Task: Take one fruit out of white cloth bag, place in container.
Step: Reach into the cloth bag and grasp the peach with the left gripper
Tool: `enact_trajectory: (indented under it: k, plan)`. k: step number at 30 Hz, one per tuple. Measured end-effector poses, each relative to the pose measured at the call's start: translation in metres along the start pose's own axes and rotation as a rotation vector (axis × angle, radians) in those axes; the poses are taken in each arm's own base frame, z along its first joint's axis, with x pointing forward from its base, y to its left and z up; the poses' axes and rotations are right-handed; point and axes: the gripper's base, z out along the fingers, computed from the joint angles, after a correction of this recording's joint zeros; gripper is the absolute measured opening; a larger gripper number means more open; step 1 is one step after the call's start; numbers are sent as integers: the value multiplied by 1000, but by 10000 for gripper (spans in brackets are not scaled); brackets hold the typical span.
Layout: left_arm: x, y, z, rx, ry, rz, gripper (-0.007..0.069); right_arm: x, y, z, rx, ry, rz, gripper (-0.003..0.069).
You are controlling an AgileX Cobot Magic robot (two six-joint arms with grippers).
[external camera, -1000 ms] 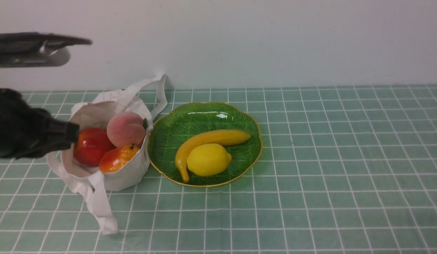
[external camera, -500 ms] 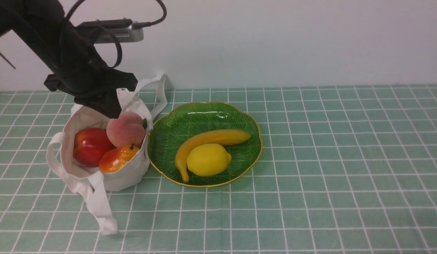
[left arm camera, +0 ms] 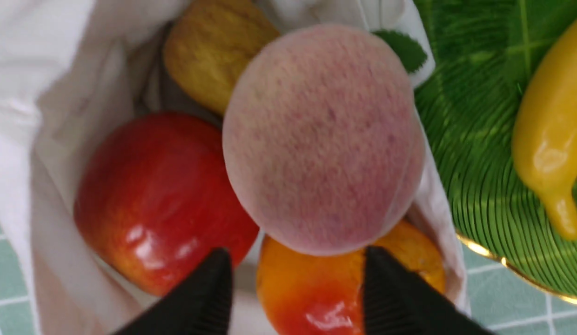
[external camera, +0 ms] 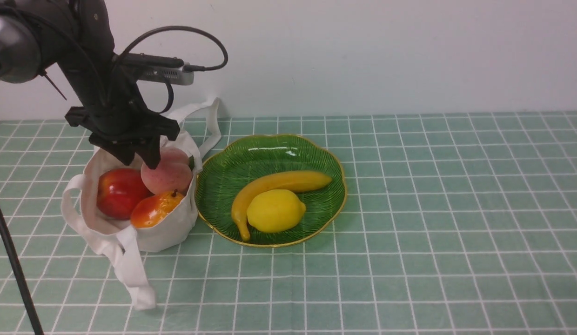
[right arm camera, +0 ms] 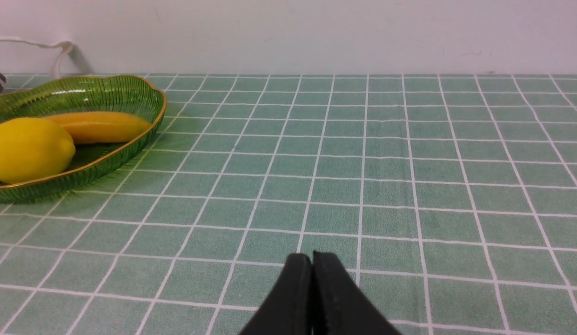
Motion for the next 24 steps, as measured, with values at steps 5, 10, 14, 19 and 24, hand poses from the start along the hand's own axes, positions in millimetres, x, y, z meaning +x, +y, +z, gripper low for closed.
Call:
enact_trajectory:
  k: [5, 10, 14, 19, 24]
  plan:
    - [-7, 0, 5, 9, -57, -11, 647, 0, 0, 0, 0, 0, 0, -12]
    - [-12, -1, 34, 29, -43, -23, 682, 0, 0, 0, 0, 0, 0, -12]
    - [-13, -1, 49, 38, -23, -28, 682, 0, 0, 0, 0, 0, 0, -12]
    - [-12, -2, 52, 45, -4, -27, 601, 0, 0, 0, 0, 0, 0, -12]
    - [-9, -5, 34, 43, 18, -2, 601, 0, 0, 0, 0, 0, 0, -12]
